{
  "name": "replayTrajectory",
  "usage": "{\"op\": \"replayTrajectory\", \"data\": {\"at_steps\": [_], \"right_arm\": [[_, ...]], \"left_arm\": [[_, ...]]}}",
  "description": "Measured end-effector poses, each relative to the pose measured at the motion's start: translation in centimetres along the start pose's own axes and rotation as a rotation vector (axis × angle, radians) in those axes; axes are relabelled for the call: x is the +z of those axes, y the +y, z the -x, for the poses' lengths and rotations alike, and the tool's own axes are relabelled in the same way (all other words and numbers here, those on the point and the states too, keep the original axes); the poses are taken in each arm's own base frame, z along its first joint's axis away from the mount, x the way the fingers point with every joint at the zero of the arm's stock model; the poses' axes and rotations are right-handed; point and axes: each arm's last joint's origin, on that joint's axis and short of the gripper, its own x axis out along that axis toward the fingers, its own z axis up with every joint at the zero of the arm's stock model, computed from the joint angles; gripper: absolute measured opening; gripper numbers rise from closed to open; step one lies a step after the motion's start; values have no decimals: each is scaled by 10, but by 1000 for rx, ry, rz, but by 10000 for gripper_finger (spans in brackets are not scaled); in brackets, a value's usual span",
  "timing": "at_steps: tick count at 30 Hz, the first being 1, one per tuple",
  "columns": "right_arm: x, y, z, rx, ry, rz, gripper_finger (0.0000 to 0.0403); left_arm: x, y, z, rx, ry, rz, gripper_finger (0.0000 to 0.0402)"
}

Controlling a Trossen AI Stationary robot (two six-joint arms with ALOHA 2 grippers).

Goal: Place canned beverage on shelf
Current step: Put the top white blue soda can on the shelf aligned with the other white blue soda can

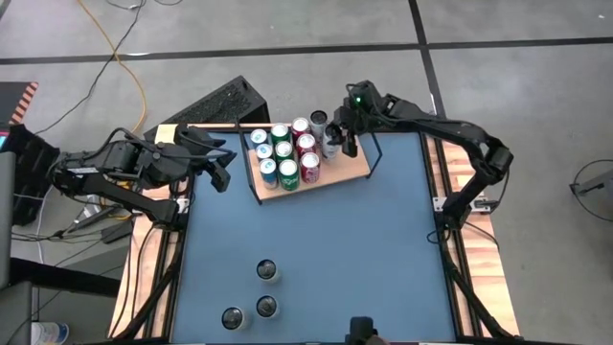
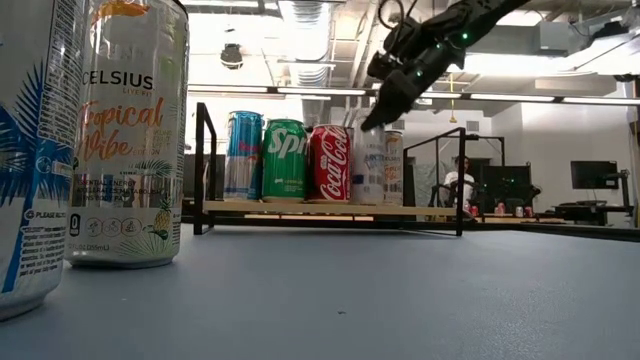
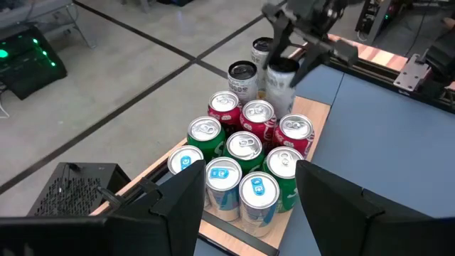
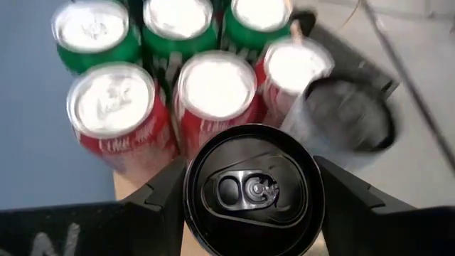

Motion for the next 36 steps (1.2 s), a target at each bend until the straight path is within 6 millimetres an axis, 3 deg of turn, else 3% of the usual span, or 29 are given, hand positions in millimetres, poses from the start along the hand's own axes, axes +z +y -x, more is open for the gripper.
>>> {"op": "replayTrajectory", "data": {"at_steps": [3,24,36], "right_arm": [[-9,2,-5,8,23,-9,229],[-3,6,-8,-3,-27,33,230],[-3,8,-9,4,-22,51,269]], "left_arm": [[0,0,0,0,0,0,206],[0,1,0,24,-10,0,206],[0,1,0,21,-9,16,206]]}}
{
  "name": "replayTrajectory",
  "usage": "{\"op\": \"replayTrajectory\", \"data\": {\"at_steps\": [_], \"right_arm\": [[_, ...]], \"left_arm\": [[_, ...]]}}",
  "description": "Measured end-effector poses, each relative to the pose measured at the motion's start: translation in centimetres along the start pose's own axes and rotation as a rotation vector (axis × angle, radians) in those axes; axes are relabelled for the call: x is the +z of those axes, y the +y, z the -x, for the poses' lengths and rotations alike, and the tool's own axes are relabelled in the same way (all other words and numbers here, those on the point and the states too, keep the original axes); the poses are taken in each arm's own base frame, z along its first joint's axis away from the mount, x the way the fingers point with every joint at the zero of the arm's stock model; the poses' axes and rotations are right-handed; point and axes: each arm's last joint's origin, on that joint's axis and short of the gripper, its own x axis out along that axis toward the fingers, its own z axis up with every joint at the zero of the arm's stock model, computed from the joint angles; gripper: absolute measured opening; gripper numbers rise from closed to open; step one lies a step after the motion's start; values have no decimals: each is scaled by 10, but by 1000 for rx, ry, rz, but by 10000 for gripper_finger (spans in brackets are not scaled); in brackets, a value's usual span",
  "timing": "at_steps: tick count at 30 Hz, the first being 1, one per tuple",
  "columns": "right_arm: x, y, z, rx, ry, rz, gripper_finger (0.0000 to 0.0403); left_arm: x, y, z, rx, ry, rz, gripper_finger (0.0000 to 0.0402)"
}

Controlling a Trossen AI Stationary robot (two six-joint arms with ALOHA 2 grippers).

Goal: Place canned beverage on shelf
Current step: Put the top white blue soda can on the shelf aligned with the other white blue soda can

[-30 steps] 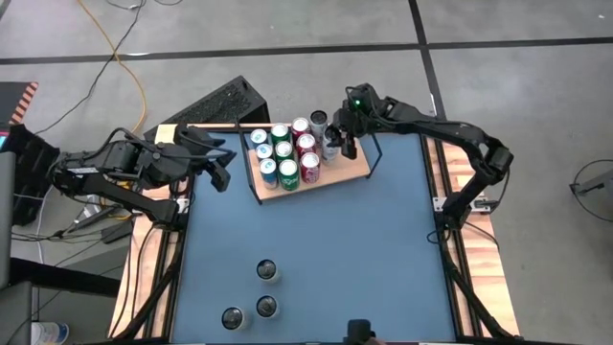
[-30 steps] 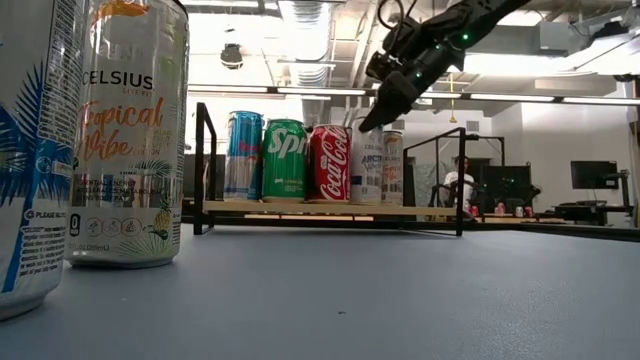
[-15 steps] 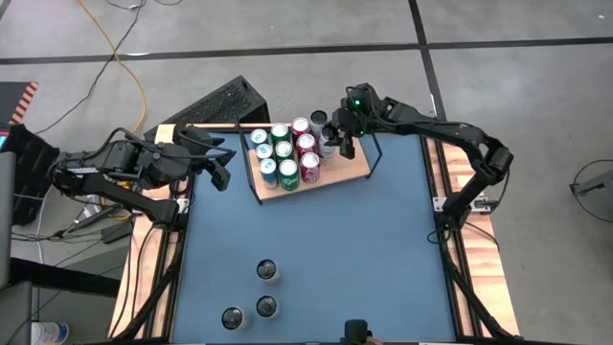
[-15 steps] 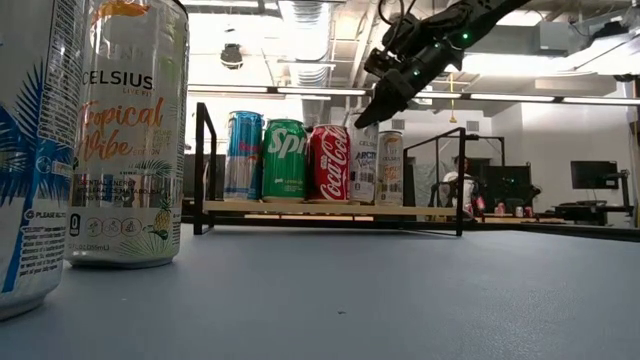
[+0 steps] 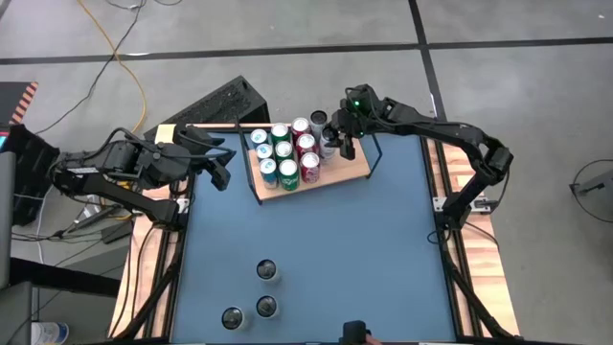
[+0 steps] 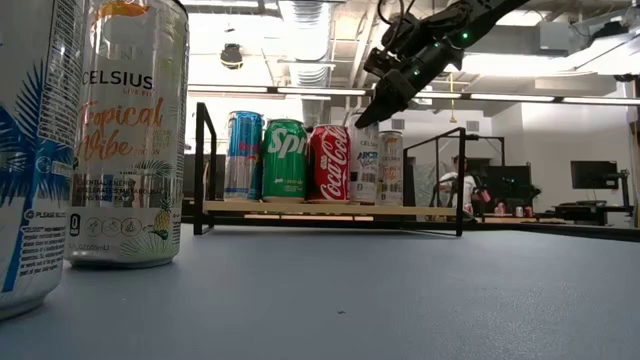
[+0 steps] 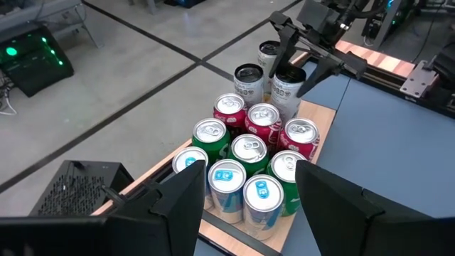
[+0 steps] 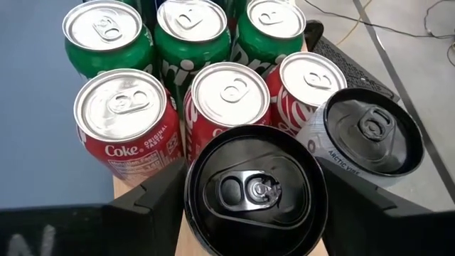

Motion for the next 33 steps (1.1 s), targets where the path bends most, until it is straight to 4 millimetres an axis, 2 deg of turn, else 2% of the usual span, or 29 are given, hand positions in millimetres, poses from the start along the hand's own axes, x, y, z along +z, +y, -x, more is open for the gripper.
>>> {"op": "replayTrajectory", "data": {"at_steps": [22,33], "right_arm": [[2,6,-2,15,7,6,274],[4,7,-2,-26,25,-1,344]], "left_arm": [[0,0,0,-1,1,0,206],[0,0,0,-1,1,7,206]]}}
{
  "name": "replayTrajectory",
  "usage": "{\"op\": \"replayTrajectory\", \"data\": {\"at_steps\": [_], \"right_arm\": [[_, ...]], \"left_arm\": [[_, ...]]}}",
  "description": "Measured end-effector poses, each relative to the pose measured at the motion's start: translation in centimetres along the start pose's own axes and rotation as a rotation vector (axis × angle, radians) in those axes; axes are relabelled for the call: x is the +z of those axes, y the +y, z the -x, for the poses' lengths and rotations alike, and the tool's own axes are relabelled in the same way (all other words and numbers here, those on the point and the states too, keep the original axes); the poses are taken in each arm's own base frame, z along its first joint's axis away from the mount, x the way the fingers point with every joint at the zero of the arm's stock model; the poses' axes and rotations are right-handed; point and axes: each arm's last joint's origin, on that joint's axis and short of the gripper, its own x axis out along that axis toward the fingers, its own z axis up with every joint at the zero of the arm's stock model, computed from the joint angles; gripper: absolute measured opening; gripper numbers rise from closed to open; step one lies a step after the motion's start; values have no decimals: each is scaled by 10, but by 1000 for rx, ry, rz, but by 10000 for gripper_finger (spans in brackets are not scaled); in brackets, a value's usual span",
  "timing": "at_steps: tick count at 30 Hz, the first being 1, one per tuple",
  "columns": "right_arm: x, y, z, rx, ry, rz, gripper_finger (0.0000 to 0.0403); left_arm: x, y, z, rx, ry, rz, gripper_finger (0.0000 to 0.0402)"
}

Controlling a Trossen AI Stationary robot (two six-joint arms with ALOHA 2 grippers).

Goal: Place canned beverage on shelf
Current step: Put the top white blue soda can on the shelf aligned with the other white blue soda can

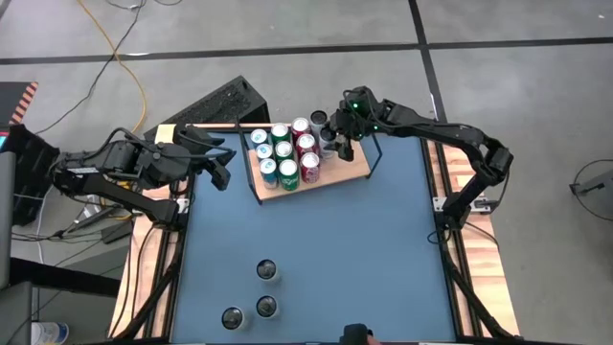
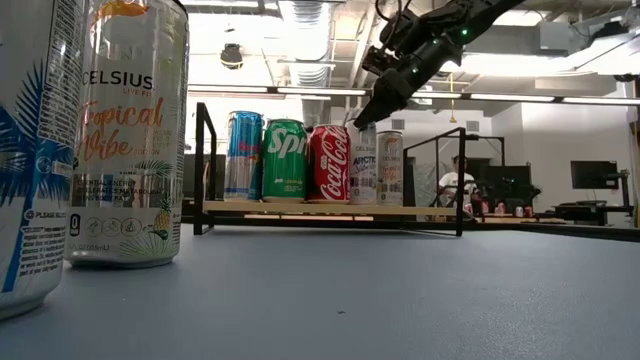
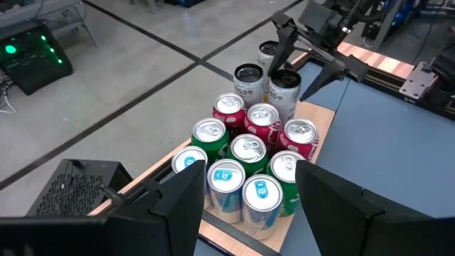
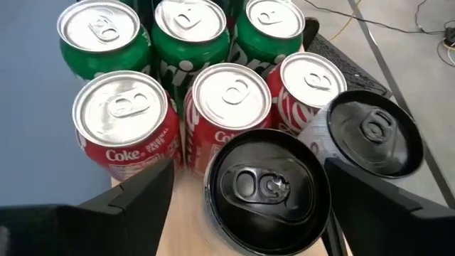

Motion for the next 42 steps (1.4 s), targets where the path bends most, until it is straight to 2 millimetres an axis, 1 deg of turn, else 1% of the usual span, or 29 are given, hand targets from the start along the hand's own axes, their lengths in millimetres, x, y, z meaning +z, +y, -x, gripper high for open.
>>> {"op": "replayTrajectory", "data": {"at_steps": [3,5,10,13,16,18,21,24,26,29,31,32,34,38,42], "right_arm": [[2,4,0,6,0,4,346],[4,6,5,6,-6,8,342],[21,8,30,-33,-69,35,332],[27,7,46,-59,-90,14,331],[24,11,60,-64,-46,-48,322],[17,17,64,-64,-9,-76,302],[-5,27,55,-70,56,-106,253],[-31,35,39,-73,90,-146,186],[-40,35,31,-95,66,-164,136],[-47,33,17,-114,52,-181,66],[-53,33,6,-110,85,-189,27],[-55,33,2,-106,97,-191,14],[-57,30,-3,-111,91,-193,7],[-59,27,-12,-117,81,-192,23],[-58,26,-18,-124,58,-186,25]], "left_arm": [[0,0,0,0,0,5,206],[0,0,0,0,0,6,206],[0,0,0,0,0,6,206],[0,0,0,0,0,2,206],[0,0,0,0,1,3,206],[-1,0,0,1,5,7,206],[-1,0,0,2,5,1,206],[0,1,0,13,-1,-10,206],[0,1,0,27,-7,-11,206],[0,1,0,39,-12,-10,206],[0,1,0,43,-14,1,206],[0,1,0,43,-15,9,206],[0,1,0,45,-15,13,206],[0,1,0,44,-16,14,206],[0,2,0,46,-17,14,206]]}}
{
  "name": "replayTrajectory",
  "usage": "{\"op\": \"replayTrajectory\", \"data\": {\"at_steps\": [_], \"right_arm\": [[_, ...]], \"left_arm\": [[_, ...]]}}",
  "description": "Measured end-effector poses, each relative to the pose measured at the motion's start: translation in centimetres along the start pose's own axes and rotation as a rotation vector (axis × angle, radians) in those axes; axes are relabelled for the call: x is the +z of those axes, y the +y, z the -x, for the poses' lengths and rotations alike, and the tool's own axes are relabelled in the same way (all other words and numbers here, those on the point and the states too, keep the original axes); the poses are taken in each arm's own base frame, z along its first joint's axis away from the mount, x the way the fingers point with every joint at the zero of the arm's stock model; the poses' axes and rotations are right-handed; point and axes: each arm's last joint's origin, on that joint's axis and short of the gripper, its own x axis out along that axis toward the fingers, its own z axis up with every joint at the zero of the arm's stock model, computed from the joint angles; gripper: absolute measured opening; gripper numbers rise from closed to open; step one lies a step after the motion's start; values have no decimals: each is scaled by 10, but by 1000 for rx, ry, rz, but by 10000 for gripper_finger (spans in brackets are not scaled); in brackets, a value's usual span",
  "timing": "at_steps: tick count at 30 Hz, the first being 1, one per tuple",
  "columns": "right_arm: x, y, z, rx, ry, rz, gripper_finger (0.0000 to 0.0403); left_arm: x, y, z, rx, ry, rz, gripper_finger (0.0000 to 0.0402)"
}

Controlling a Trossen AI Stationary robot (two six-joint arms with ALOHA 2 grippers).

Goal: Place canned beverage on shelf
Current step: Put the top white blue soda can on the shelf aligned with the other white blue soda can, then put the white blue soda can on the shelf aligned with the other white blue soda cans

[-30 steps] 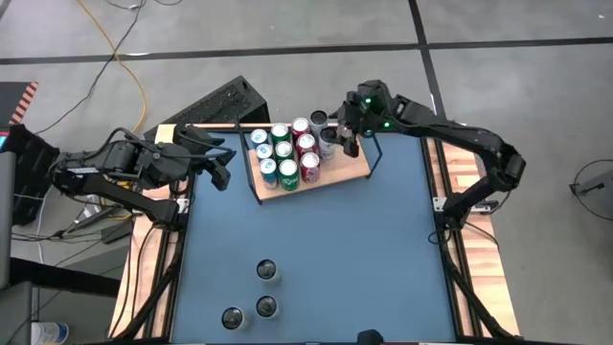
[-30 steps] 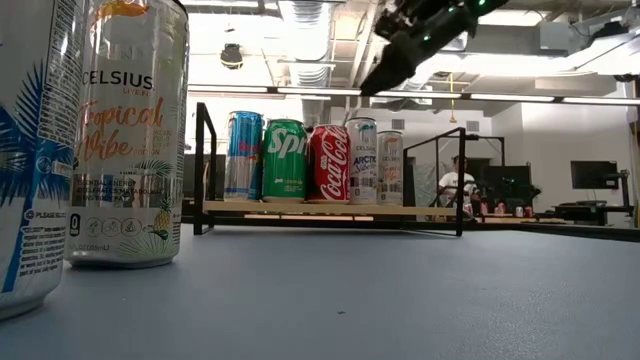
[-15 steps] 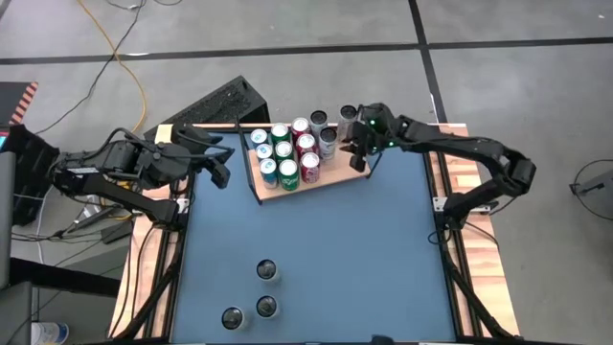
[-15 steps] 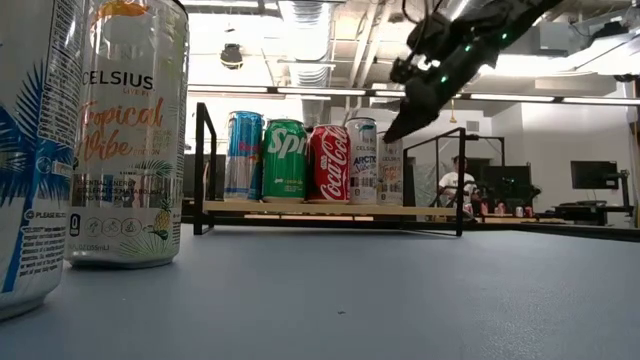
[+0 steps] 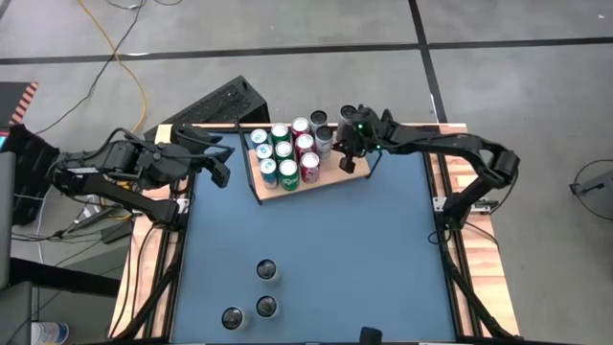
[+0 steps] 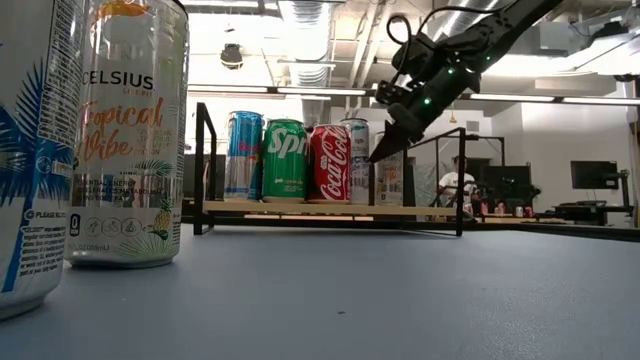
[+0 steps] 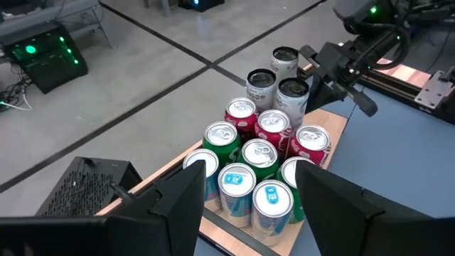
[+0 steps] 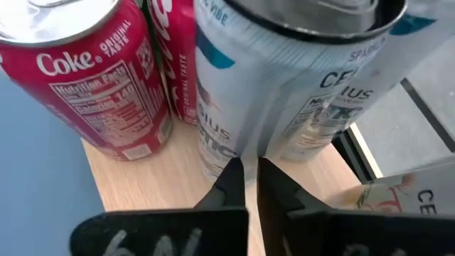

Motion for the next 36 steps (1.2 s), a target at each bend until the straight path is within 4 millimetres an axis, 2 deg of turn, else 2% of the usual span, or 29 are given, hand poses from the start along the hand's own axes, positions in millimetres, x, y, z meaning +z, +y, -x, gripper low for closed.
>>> {"op": "replayTrajectory", "data": {"at_steps": [7,10,15,21,25,27,32,36], "right_arm": [[-1,-1,-2,0,7,-12,10],[3,-1,7,-6,-17,-27,6],[17,8,45,-5,-81,-47,1],[35,34,108,49,-235,-62,2],[41,54,133,71,-309,-54,21],[42,61,132,45,-299,-103,35],[41,77,110,90,-222,-169,61],[40,102,98,181,-173,-138,67]], "left_arm": [[0,0,0,0,1,-8,206],[-1,0,0,2,4,-22,206],[-2,-2,0,-80,42,-42,206],[-6,-15,-1,-391,174,-124,206],[-9,-25,-8,-426,218,-159,206],[-11,-29,-13,-392,224,-174,206],[-14,-40,-26,-319,228,-220,206],[-20,-52,-31,-483,288,-358,206]]}}
